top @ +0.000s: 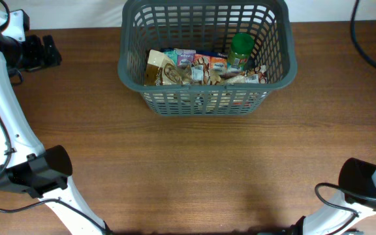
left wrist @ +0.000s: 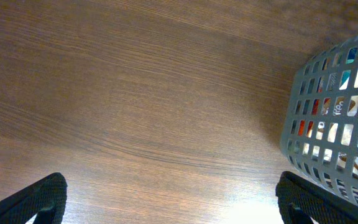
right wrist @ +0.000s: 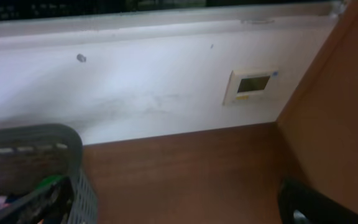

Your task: Pack container

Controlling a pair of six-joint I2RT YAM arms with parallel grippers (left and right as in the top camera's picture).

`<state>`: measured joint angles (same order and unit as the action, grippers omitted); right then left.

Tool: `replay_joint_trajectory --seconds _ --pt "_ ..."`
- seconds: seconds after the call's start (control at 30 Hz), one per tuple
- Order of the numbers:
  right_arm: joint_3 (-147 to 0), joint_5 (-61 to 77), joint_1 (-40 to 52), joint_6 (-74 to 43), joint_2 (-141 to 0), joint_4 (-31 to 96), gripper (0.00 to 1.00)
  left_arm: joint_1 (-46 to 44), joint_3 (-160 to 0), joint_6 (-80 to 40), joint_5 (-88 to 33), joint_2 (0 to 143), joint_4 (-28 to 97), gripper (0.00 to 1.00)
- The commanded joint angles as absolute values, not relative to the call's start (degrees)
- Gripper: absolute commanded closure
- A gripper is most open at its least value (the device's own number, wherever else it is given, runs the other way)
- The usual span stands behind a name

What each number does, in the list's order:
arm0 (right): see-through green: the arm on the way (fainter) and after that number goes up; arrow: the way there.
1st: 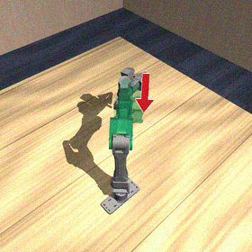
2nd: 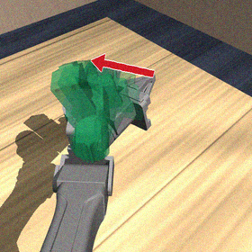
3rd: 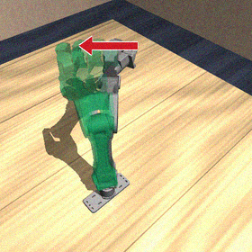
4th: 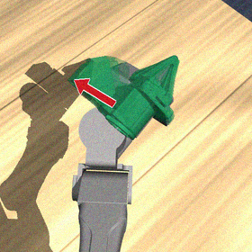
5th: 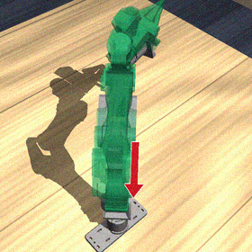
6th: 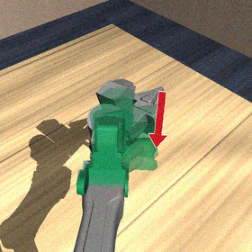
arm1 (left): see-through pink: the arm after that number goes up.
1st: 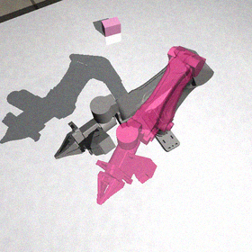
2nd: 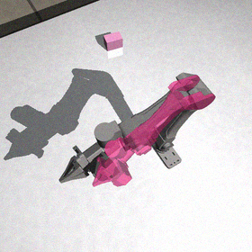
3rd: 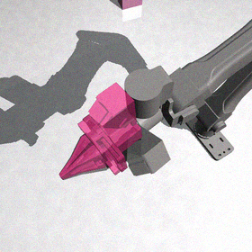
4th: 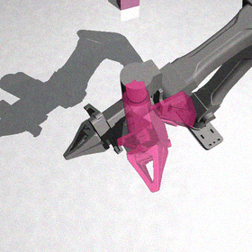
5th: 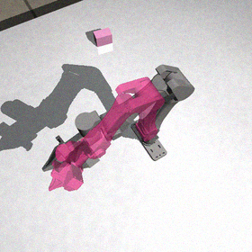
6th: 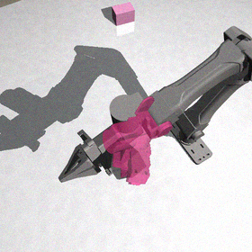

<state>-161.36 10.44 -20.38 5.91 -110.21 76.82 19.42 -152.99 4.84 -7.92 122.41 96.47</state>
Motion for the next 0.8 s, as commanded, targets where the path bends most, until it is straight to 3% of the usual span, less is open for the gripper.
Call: replay_joint_trajectory --seconds 0.0,0.27,0.53,0.77 --pt "-161.25 15.16 -21.04 5.02 -105.71 76.75 0.05 19.55 -152.7 4.1 -7.7 122.87 96.55 0.01" --pt "-150.26 8.64 -21.04 4.97 -87.07 75.02 0.01 19.55 -152.7 4.1 -7.7 122.89 96.55 0.01" --pt "-104.09 4.6 -20.97 3.77 -49.91 66.26 0.01 19.55 -152.7 4.12 -7.7 122.89 96.55 0.01" --pt "-82.67 8.51 -20.97 3.75 -33.41 67.07 0.01 19.55 -152.7 4.12 -7.7 122.89 96.55 0.01"
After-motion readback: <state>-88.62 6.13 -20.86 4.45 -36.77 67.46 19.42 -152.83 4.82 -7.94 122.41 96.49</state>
